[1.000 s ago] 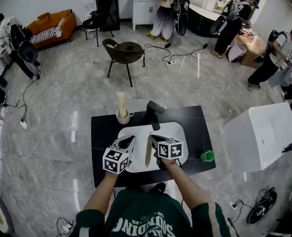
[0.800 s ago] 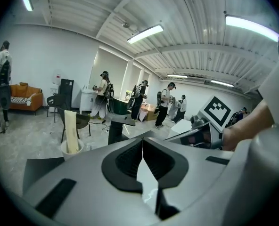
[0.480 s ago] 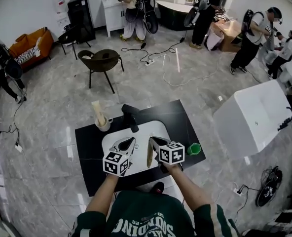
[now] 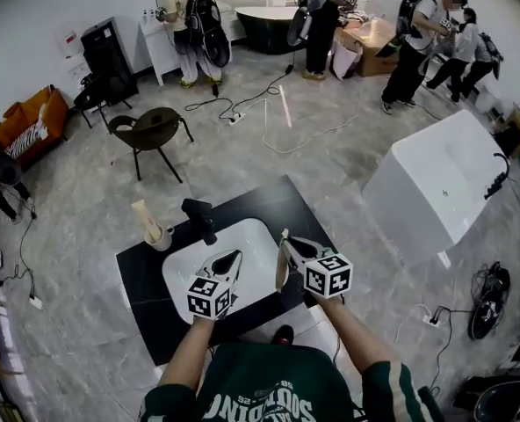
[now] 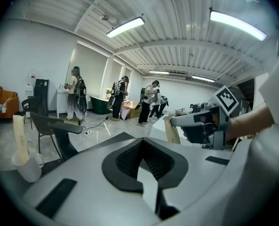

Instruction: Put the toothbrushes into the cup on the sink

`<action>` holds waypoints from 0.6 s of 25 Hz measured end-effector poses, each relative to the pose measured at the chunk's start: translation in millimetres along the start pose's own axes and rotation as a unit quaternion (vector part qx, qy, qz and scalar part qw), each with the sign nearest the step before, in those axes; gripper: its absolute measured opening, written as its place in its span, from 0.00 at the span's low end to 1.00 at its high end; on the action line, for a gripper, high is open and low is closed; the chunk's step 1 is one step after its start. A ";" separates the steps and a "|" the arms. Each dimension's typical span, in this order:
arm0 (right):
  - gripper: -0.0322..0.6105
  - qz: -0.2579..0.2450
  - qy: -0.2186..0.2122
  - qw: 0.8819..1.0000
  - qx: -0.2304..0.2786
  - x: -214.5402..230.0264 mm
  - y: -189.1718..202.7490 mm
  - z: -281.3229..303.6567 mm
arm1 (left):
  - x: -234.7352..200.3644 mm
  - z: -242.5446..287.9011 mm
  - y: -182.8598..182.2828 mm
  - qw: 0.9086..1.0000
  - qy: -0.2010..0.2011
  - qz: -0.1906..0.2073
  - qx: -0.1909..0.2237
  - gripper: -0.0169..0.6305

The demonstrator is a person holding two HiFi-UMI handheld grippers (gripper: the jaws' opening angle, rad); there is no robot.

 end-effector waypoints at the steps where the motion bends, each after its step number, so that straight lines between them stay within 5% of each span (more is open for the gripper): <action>1: 0.13 -0.003 0.005 1.000 0.011 9.0 -4.2 -11.1 | 7.1 5.4 -0.1 1.000 0.005 0.005 -0.003 0.04; 15: 0.13 -0.019 0.090 0.990 0.110 94.0 -37.6 -112.1 | 63.7 53.1 -16.4 0.999 0.035 0.022 -0.020 0.04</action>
Point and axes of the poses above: the fingertips, and each gripper's own axes: z forward along the fingers, x to its right, y out of its underside, the point moved 7 cm from there along -z, backward along the fingers, and after that the axes turned 13 degrees about -x, right-handed, at the moved point
